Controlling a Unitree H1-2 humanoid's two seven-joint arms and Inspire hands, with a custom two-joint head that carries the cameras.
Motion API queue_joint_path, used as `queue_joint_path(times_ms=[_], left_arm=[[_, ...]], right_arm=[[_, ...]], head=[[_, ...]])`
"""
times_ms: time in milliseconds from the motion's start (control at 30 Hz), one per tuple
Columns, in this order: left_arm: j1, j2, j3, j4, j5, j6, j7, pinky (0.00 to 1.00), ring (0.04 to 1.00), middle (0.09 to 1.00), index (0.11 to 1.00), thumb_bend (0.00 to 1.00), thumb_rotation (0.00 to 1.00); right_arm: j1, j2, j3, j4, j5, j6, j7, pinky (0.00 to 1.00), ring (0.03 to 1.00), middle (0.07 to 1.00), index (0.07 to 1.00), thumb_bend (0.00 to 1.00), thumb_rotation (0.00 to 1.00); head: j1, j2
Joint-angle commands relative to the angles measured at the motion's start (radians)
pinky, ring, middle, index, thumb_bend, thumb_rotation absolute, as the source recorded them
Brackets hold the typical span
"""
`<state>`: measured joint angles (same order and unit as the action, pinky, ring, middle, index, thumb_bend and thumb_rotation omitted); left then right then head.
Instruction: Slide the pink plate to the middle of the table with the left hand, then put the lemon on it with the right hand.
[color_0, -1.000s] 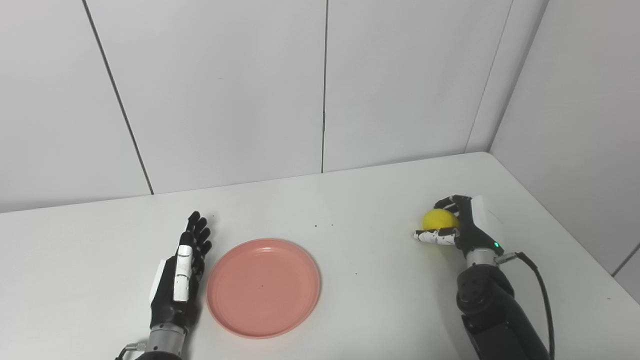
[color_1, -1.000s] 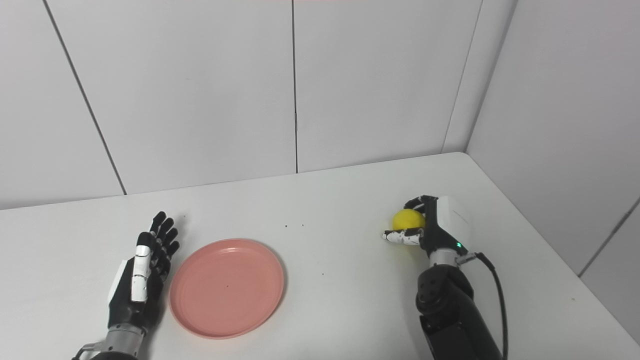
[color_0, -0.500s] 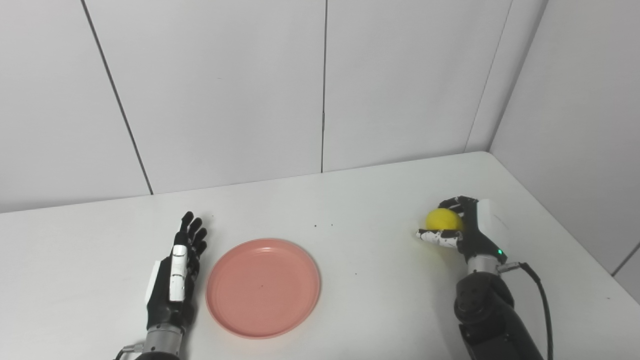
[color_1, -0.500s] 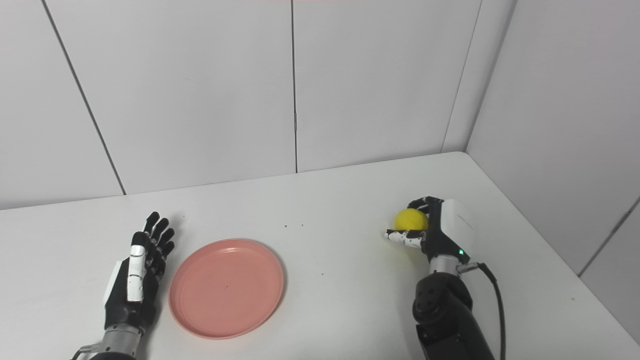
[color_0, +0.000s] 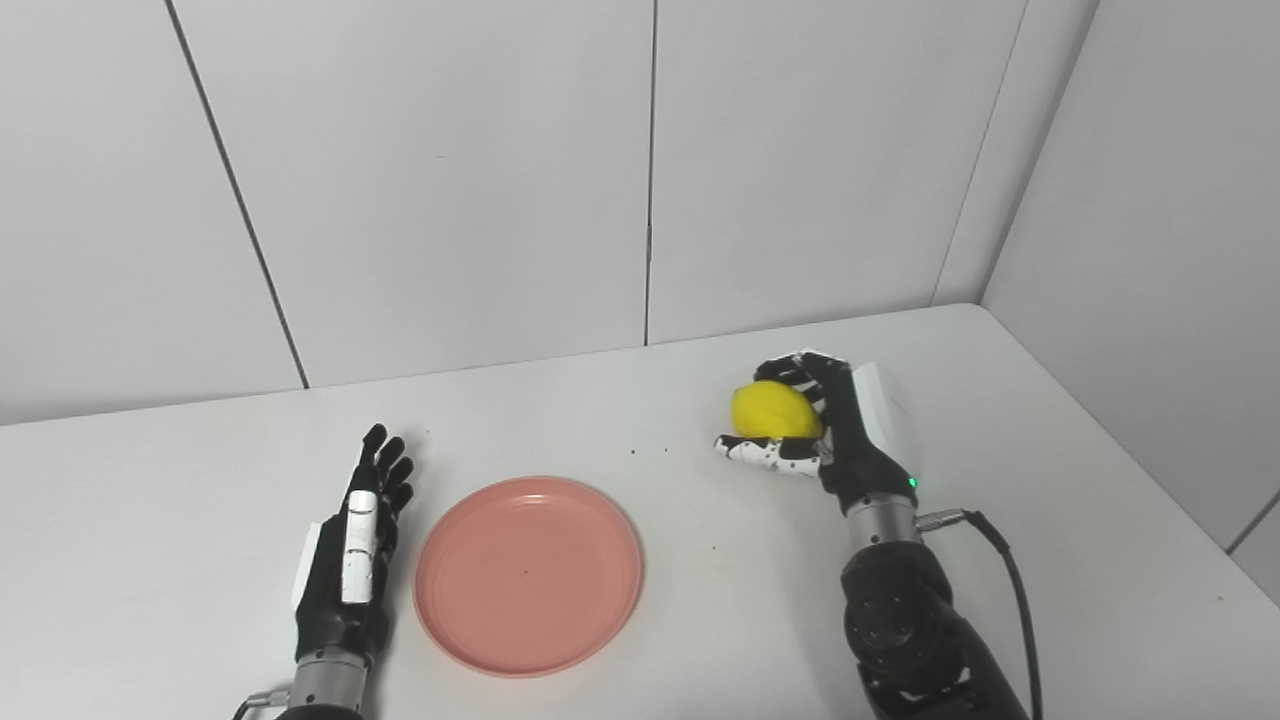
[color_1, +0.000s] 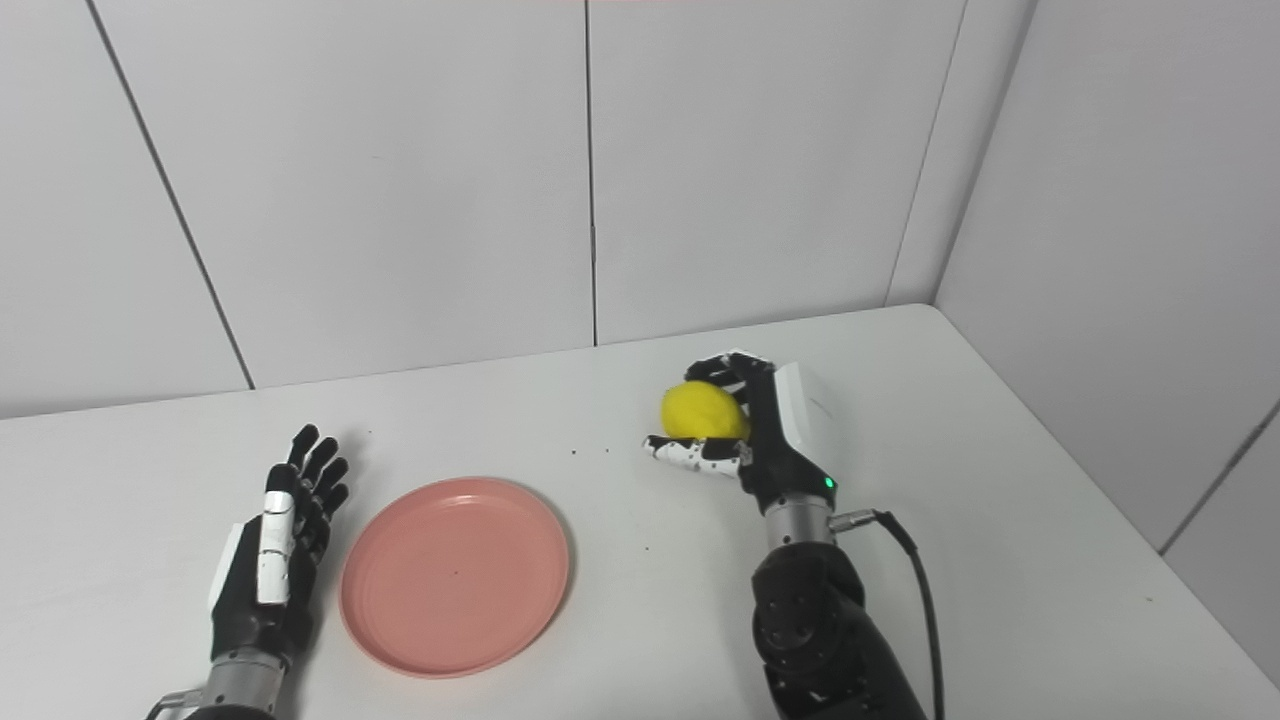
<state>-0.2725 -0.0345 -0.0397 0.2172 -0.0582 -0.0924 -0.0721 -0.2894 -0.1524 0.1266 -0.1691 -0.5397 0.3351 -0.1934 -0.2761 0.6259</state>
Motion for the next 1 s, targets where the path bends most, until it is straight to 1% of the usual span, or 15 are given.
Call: queue_joint_path(times_ms=[0, 33, 67, 100, 133, 267, 333, 367, 400, 500, 600, 767, 800, 867, 967], left_arm=[[0.026, -0.012, -0.011, 0.005, 0.036, -0.001, 0.023, 0.94, 0.948, 0.961, 0.948, 0.66, 1.0], [0.026, -0.012, -0.015, 0.004, 0.049, 0.0, 0.029, 0.94, 0.946, 0.959, 0.947, 0.67, 1.0], [0.029, -0.013, -0.022, -0.001, 0.069, 0.006, 0.037, 0.94, 0.944, 0.958, 0.946, 0.67, 1.0], [0.031, -0.014, -0.029, -0.008, 0.087, 0.016, 0.044, 0.94, 0.938, 0.955, 0.944, 0.67, 1.0], [0.033, -0.015, -0.033, -0.013, 0.099, 0.022, 0.049, 0.94, 0.935, 0.954, 0.944, 0.67, 1.0], [0.046, -0.018, -0.05, -0.045, 0.084, 0.062, 0.024, 0.98, 0.964, 0.981, 0.975, 0.64, 1.0], [0.047, -0.028, -0.046, -0.048, 0.068, 0.068, 0.025, 0.99, 0.974, 0.986, 0.979, 0.63, 1.0], [0.047, -0.031, -0.045, -0.049, 0.067, 0.071, 0.03, 0.99, 0.975, 0.986, 0.979, 0.63, 1.0], [0.047, -0.035, -0.045, -0.05, 0.07, 0.075, 0.036, 0.99, 0.974, 0.986, 0.98, 0.63, 1.0], [0.046, -0.04, -0.044, -0.05, 0.069, 0.083, 0.04, 0.99, 0.967, 0.984, 0.979, 0.63, 1.0], [0.045, -0.047, -0.043, -0.046, 0.067, 0.078, 0.044, 0.98, 0.966, 0.984, 0.979, 0.63, 1.0], [0.047, -0.052, -0.049, -0.045, 0.092, 0.075, 0.064, 0.97, 0.955, 0.977, 0.971, 0.64, 1.0], [0.047, -0.055, -0.052, -0.047, 0.1, 0.078, 0.073, 0.97, 0.954, 0.976, 0.971, 0.64, 1.0], [0.048, -0.063, -0.053, -0.049, 0.114, 0.082, 0.089, 0.96, 0.944, 0.969, 0.961, 0.64, 1.0], [0.049, -0.069, -0.055, -0.046, 0.123, 0.08, 0.097, 0.95, 0.94, 0.966, 0.959, 0.64, 1.0]], right_arm=[[-0.044, 0.003, 0.015, -0.048, -0.011, -0.06, 0.013, 0.24, 0.447, 0.467, 0.506, 0.52, 0.0], [-0.045, 0.006, 0.021, -0.048, -0.008, -0.067, 0.018, 0.23, 0.446, 0.467, 0.506, 0.52, 0.0], [-0.047, 0.011, 0.035, -0.045, -0.004, -0.084, 0.027, 0.22, 0.445, 0.466, 0.506, 0.52, 0.0], [-0.049, 0.015, 0.047, -0.042, -0.002, -0.097, 0.034, 0.27, 0.448, 0.47, 0.507, 0.52, 0.0], [-0.05, 0.017, 0.054, -0.04, -0.001, -0.105, 0.038, 0.29, 0.449, 0.471, 0.507, 0.52, 0.0], [-0.059, 0.04, 0.095, -0.012, -0.005, -0.151, 0.044, 0.26, 0.447, 0.47, 0.509, 0.52, 0.0], [-0.06, 0.047, 0.107, -0.007, -0.008, -0.157, 0.051, 0.24, 0.446, 0.465, 0.512, 0.52, 0.0], [-0.061, 0.052, 0.116, -0.007, -0.017, -0.147, 0.058, 0.2, 0.445, 0.455, 0.515, 0.52, 0.0], [-0.062, 0.054, 0.125, -0.008, -0.029, -0.14, 0.065, 0.19, 0.444, 0.453, 0.515, 0.52, 0.0], [-0.063, 0.056, 0.14, -0.001, -0.036, -0.148, 0.082, 0.15, 0.443, 0.453, 0.514, 0.52, 0.0], [-0.062, 0.063, 0.145, 0.015, 0.0, -0.187, 0.1, 0.22, 0.446, 0.458, 0.511, 0.52, 0.0], [-0.067, 0.074, 0.163, 0.042, 0.005, -0.209, 0.115, 0.21, 0.446, 0.45, 0.511, 0.52, 0.0], [-0.071, 0.074, 0.17, 0.054, 0.006, -0.217, 0.121, 0.21, 0.445, 0.448, 0.512, 0.52, 0.0], [-0.076, 0.074, 0.18, 0.072, 0.003, -0.227, 0.13, 0.23, 0.447, 0.452, 0.512, 0.52, 0.0], [-0.078, 0.077, 0.191, 0.09, 0.004, -0.232, 0.146, 0.18, 0.444, 0.432, 0.522, 0.51, 0.0]], head=[[0.03, 0.001], [0.03, 0.001], [0.053, 0.0], [0.065, 0.0], [0.075, -0.001], [0.112, -0.005], [0.126, -0.006], [0.14, -0.007], [0.153, -0.009], [0.167, -0.009], [0.187, -0.009], [0.207, -0.01], [0.224, -0.01], [0.242, -0.011], [0.257, -0.012]])
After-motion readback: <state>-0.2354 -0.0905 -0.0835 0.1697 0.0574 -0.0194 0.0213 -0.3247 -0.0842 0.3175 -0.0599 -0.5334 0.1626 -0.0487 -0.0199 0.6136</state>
